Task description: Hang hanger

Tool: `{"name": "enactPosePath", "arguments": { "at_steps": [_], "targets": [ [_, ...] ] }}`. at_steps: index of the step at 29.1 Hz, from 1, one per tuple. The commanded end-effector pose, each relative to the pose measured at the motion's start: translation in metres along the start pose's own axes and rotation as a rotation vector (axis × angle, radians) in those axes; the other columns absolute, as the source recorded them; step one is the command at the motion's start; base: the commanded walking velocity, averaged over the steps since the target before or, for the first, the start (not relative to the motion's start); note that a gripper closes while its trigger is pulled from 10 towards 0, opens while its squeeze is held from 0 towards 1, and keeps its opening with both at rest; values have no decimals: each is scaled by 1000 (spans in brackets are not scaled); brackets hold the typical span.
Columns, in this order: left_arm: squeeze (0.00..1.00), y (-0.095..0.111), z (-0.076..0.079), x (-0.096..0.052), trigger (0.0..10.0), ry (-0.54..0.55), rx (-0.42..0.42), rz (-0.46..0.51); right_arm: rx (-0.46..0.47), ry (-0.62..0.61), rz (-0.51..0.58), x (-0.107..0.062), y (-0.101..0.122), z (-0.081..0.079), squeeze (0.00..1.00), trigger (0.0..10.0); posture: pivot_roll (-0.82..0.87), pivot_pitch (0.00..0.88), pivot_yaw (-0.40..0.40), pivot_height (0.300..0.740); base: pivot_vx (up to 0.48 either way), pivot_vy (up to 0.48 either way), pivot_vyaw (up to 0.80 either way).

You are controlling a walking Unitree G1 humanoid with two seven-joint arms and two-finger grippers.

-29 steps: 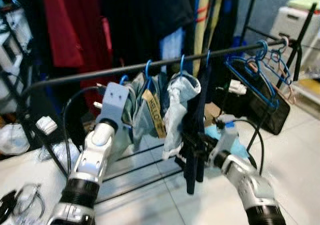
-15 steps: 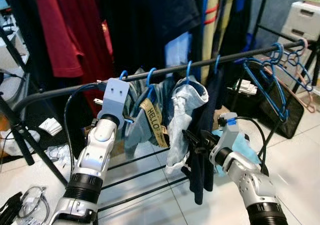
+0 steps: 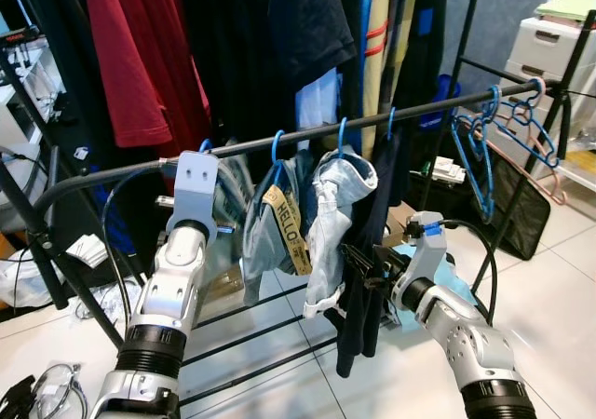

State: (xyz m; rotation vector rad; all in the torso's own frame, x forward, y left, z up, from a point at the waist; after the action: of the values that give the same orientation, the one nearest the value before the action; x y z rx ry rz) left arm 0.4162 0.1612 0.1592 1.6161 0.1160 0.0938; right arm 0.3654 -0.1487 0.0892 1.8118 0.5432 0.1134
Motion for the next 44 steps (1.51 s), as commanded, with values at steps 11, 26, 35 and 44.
{"name": "enactPosePath", "arguments": {
  "at_steps": [11, 26, 35, 44],
  "targets": [
    [0, -30, -39, 14, 10000, 133, 23, -111, 10, -6, -17, 1, -6, -2, 0, 10000, -128, 0, 79, 740, 0, 0, 0],
    [1000, -46, -114, -7, 10000, 370, 33, -142, 13, 0, -26, 1, -6, -2, 0, 10000, -113, 0, 72, 740, 0, 0, 0],
    [1000, -36, -136, -17, 10000, 367, 28, -70, 24, 1, -27, 2, -7, -3, 0, 10000, -109, 0, 77, 740, 0, 0, 0],
    [1000, 4, -136, -48, 10000, 238, 79, 150, 41, 1, -25, 0, -6, -2, 0, 10000, -97, 0, 76, 740, 0, 0, 0]
  ]
}}
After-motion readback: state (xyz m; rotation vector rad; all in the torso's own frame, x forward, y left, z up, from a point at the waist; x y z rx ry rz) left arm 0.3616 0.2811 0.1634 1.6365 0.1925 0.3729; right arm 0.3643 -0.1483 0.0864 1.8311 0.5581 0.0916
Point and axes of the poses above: a point about 5 cm out from each wrist's last joint towards the gripper, its own x axis pointing out of the wrist towards the gripper, its own y axis along the axis of the wrist's last joint, z = x × y, the point moved 6 cm from there along x, pointing out of the wrist towards the gripper, and after that the axes turned 3 degrees about -x, right-handed, at the moved point
